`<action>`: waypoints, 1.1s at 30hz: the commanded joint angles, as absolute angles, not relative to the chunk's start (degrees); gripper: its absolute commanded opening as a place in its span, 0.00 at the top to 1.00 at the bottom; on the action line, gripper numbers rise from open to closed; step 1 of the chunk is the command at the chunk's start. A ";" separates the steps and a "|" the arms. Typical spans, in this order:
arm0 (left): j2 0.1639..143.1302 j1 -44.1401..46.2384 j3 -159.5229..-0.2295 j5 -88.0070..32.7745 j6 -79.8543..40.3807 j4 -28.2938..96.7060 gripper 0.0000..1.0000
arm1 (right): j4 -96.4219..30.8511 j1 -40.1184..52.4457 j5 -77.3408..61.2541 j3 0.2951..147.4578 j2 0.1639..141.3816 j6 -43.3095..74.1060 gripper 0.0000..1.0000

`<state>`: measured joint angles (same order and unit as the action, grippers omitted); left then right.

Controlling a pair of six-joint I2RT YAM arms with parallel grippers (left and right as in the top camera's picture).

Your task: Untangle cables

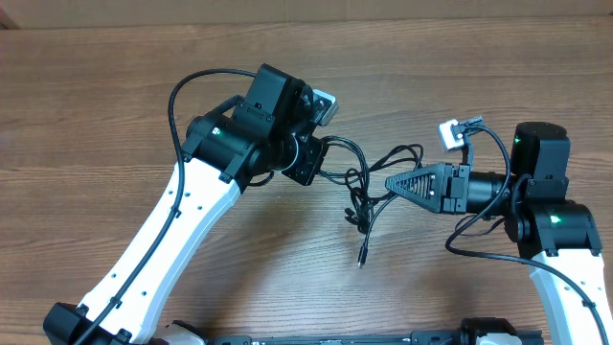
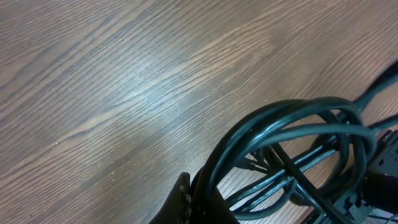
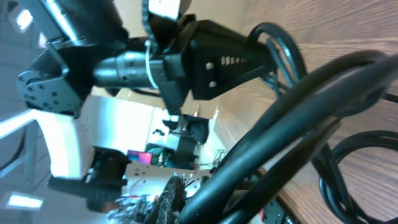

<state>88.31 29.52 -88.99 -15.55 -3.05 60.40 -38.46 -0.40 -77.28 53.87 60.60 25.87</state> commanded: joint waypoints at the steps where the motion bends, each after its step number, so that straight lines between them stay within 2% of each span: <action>1: 87.74 28.36 -90.15 -11.11 -3.42 60.10 0.96 | -37.32 -1.26 -83.20 54.81 60.18 24.95 0.96; 6: 87.74 28.21 -90.15 -7.66 -3.42 56.86 0.96 | -36.51 -1.26 -89.97 54.81 60.18 21.32 0.96; 22: 87.74 25.45 -90.15 -1.21 -3.44 42.19 0.96 | -36.49 -1.23 -89.60 54.76 60.18 19.38 0.96; 33: 87.74 23.62 -90.15 -1.48 -3.44 32.23 0.96 | -42.02 -1.23 -74.85 54.76 60.18 19.42 0.96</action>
<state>88.31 25.54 -89.10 -5.28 -3.07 33.95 -41.15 -0.78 -80.14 53.87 60.71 20.25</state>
